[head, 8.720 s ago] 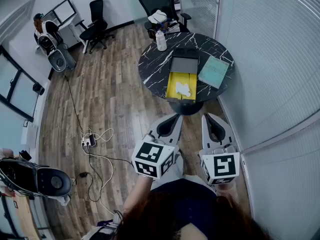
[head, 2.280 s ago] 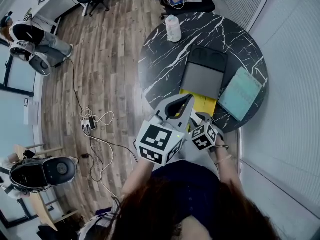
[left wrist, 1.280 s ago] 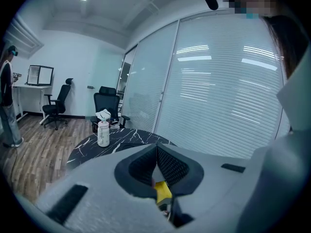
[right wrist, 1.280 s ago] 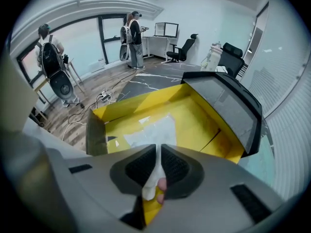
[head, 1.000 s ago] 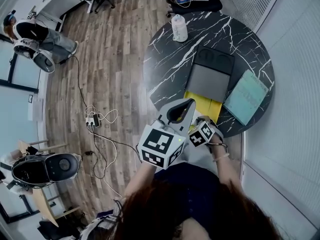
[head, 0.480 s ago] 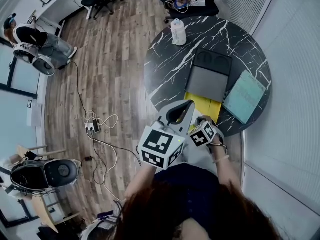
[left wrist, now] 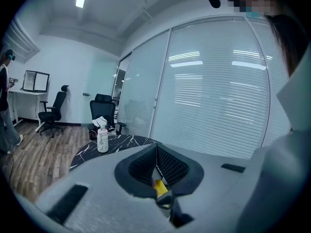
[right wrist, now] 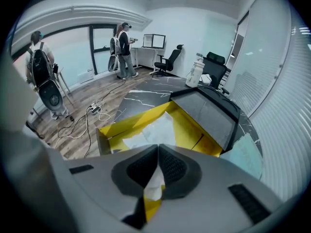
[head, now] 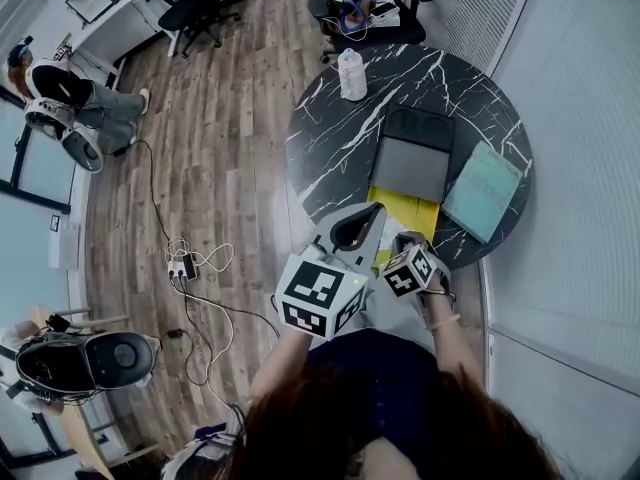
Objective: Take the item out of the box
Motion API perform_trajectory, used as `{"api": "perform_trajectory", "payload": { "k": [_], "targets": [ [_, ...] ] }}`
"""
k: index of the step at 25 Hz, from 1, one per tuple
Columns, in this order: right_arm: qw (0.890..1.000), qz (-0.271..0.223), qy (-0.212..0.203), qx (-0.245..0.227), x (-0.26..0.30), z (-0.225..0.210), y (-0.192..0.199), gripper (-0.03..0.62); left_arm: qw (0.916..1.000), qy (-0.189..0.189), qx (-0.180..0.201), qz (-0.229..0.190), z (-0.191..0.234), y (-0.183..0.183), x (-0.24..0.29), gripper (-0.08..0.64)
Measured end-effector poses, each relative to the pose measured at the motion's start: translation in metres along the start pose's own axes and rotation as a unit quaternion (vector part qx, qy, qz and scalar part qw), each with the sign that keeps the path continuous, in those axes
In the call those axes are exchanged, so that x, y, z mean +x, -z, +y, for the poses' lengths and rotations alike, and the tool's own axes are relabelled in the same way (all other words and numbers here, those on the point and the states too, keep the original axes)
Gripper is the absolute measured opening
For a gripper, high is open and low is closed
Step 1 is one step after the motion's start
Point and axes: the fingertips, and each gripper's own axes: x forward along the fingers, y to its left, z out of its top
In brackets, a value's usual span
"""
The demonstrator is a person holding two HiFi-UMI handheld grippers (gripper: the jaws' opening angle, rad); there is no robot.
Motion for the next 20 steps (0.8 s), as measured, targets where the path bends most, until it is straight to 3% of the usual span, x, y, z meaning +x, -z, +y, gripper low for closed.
{"api": "perform_trajectory", "payload": {
  "k": [20],
  "targets": [
    [0.989,-0.074,0.105,0.068,-0.065,-0.009,-0.015,0.026,0.9991,0.024,0.017,-0.029,-0.012,0.0,-0.062,0.028]
  ]
}}
